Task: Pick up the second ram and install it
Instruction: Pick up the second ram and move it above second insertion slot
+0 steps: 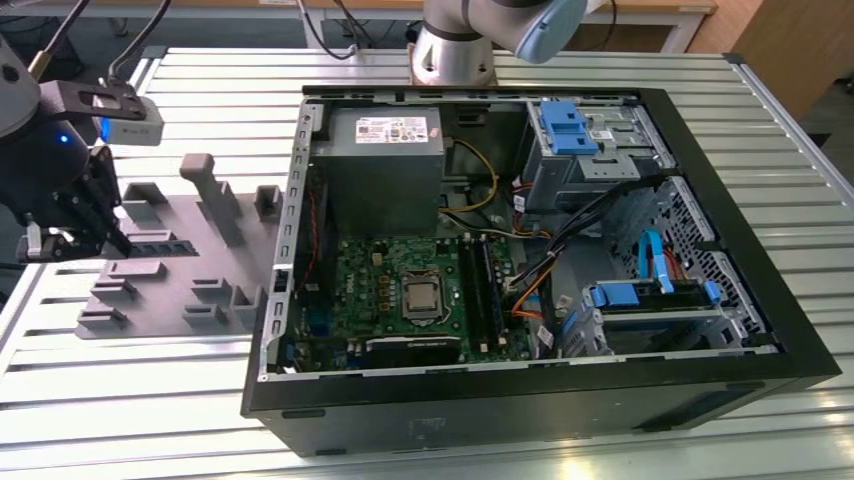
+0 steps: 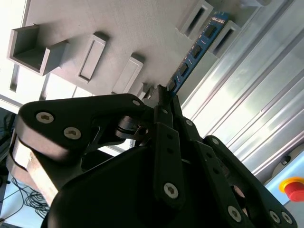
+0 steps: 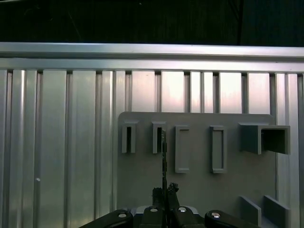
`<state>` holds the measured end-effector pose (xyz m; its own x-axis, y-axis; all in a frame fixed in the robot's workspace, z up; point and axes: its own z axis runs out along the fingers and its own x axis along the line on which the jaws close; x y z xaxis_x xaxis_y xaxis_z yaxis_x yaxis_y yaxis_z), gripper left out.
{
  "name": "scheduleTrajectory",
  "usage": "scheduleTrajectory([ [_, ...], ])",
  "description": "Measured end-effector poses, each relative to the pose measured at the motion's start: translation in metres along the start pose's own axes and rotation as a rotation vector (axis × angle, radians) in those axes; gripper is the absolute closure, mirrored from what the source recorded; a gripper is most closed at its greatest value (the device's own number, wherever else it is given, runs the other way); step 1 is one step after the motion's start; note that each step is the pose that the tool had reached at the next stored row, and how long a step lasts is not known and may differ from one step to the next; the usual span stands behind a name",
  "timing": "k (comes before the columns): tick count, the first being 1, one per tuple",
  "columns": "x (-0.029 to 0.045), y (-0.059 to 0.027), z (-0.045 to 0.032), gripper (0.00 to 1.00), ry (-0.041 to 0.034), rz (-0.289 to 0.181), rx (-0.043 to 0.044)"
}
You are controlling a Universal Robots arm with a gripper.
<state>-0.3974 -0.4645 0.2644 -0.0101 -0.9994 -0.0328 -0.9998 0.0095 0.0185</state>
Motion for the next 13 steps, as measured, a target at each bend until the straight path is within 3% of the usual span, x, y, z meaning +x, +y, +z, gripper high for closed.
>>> scheduleTrajectory([
  [13,-0.0003,0.0002,-0.0080,0.86,0.0000,0.000,0.0000],
])
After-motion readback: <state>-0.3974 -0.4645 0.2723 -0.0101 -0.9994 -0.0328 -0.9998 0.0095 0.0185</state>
